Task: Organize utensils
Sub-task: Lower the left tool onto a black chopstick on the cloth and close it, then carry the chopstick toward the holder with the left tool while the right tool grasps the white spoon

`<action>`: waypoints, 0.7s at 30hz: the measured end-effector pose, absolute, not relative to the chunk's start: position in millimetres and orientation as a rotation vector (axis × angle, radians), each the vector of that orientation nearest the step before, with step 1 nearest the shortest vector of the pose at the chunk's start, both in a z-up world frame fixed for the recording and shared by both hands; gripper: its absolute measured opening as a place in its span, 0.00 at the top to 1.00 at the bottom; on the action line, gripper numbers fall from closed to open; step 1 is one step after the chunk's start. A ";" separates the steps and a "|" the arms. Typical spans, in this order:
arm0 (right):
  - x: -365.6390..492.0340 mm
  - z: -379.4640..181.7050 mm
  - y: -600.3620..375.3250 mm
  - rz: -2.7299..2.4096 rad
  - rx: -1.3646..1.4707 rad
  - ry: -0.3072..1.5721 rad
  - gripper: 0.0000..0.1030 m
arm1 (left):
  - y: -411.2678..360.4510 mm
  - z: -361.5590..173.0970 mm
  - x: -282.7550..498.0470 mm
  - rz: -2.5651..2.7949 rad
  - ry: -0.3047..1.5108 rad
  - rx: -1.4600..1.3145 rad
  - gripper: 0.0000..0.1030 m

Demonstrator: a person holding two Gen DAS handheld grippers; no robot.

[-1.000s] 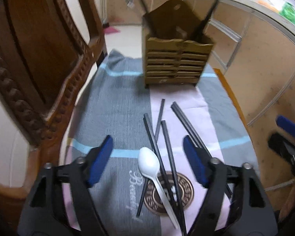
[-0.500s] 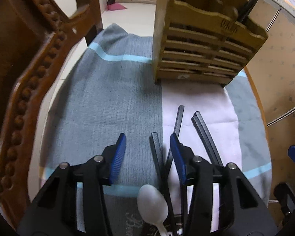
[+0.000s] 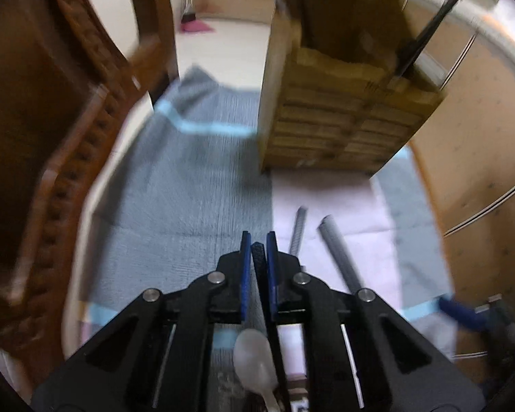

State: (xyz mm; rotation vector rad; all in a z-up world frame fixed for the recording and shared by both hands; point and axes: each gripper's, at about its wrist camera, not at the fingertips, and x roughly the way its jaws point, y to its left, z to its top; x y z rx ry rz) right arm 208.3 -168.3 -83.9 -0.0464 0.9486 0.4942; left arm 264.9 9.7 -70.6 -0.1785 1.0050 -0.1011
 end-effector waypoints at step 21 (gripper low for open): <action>203.8 -116.1 -71.6 0.523 -0.096 0.997 0.43 | 70.1 87.9 168.9 -0.020 0.537 -0.098 0.94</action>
